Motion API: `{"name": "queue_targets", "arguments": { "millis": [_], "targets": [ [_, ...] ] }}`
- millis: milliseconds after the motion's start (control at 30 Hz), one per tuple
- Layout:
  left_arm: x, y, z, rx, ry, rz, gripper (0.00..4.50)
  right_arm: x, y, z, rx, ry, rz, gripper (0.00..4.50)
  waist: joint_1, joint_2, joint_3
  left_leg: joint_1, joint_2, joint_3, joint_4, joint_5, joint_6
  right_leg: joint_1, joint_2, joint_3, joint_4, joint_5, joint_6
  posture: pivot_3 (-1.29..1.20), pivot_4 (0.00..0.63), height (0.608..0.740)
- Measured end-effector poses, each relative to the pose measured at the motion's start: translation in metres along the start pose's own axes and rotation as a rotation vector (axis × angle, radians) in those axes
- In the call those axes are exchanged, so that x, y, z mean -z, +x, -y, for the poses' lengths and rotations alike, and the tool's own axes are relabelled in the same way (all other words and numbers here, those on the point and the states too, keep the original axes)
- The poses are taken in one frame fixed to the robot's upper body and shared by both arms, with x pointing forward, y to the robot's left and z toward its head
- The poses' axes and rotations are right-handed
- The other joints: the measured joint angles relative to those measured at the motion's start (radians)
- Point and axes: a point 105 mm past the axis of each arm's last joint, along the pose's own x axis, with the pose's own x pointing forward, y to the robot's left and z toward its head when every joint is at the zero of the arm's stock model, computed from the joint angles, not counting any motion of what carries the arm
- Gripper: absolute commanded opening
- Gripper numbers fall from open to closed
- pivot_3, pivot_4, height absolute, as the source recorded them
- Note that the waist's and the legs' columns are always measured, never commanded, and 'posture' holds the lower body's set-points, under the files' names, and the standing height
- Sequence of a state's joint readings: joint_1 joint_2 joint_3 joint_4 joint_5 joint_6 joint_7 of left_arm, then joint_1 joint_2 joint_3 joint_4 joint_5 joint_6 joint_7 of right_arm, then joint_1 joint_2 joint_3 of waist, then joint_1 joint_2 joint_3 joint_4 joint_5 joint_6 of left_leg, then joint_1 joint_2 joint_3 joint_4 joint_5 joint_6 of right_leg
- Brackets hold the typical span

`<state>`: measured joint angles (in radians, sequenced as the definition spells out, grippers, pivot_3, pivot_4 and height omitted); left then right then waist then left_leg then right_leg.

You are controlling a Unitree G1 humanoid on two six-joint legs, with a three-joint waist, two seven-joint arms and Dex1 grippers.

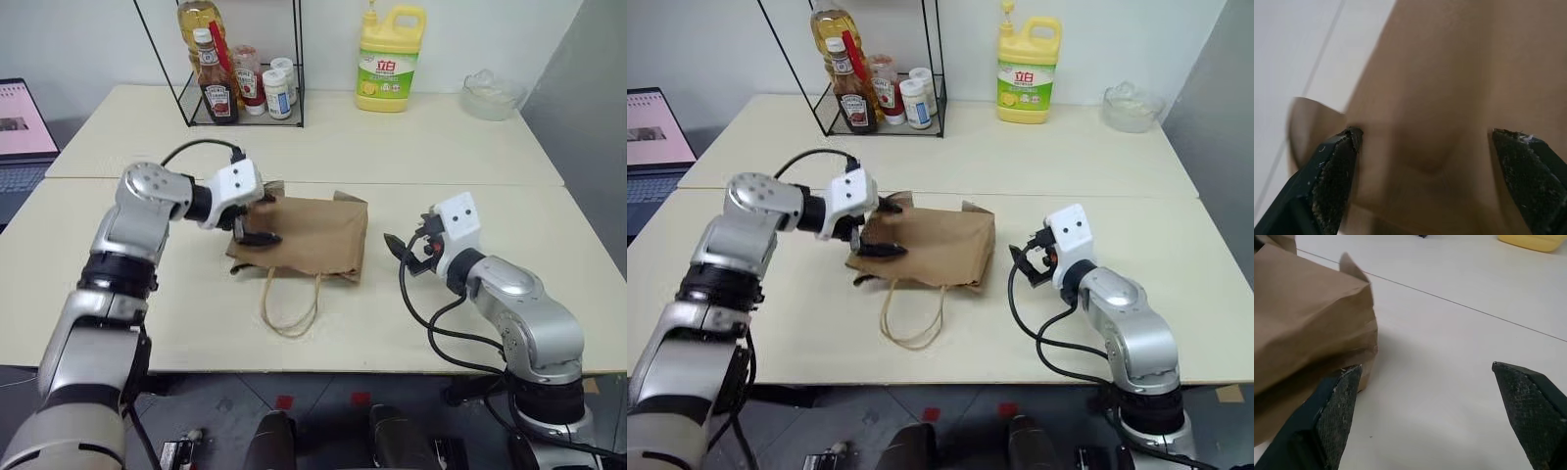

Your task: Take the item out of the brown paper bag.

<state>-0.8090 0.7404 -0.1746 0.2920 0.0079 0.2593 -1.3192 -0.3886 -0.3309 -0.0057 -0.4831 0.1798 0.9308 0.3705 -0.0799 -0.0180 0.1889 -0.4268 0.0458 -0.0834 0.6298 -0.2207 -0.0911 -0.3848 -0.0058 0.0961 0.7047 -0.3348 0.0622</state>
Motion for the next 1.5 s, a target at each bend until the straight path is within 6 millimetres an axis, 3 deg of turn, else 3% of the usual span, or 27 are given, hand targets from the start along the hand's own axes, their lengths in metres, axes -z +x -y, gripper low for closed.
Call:
{"name": "queue_targets", "arguments": {
  "millis": [133,467,633,733,933,1233,1500],
  "targets": [
    [0.003,0.007,0.029,0.04,-0.002,0.007,4.5,0.001,0.001,0.005,0.01,-0.013,-0.004,4.47,0.003,0.0,0.0,0.0,0.0,0.0,0.0,0.001,0.001,0.0,0.0,0.0,0.001,0.0,0.0,0.0,0.15,0.74],
    [-0.009,-0.005,0.037,0.067,0.262,0.045,4.5,0.007,-0.006,0.007,-0.035,-0.047,-0.023,4.47,0.006,0.0,0.0,0.001,0.0,0.0,0.0,0.001,0.001,0.0,0.0,0.0,0.003,0.0,0.0,0.0,0.15,0.74],
    [-0.025,-0.015,0.026,0.081,0.434,0.074,4.5,0.009,-0.012,0.006,-0.089,-0.074,-0.025,4.47,0.011,0.0,0.0,0.001,0.0,0.0,0.001,0.001,0.002,0.0,0.0,0.0,0.003,0.0,0.0,0.0,0.15,0.74],
    [-0.021,-0.021,0.031,0.145,0.533,0.057,4.5,0.01,-0.017,0.001,-0.154,-0.085,-0.023,4.47,0.012,0.0,0.0,0.002,0.0,0.001,0.0,0.001,0.002,0.0,0.0,0.001,0.003,0.0,0.0,0.0,0.15,0.74],
    [-0.005,-0.015,0.047,0.289,0.645,0.034,4.5,0.013,-0.025,-0.005,-0.239,-0.12,-0.025,4.47,0.017,0.0,0.0,0.002,0.0,0.001,0.001,0.001,0.002,0.0,0.001,0.0,0.003,0.0,0.0,0.0,0.15,0.74],
    [-0.009,0.01,0.061,0.321,0.706,0.124,4.5,0.008,-0.03,-0.016,-0.286,-0.122,-0.006,4.47,0.021,0.0,0.0,0.002,0.0,0.001,0.001,0.001,0.002,0.001,0.001,0.001,0.003,0.0,0.0,0.0,0.15,0.74],
    [-0.001,0.017,0.073,0.359,0.743,0.131,4.5,0.01,-0.033,-0.016,-0.272,-0.116,-0.024,4.47,0.021,0.0,0.0,0.002,0.0,0.0,0.002,0.001,0.002,0.001,0.001,0.0,0.003,0.0,0.0,0.0,0.15,0.74]
  ]
}}
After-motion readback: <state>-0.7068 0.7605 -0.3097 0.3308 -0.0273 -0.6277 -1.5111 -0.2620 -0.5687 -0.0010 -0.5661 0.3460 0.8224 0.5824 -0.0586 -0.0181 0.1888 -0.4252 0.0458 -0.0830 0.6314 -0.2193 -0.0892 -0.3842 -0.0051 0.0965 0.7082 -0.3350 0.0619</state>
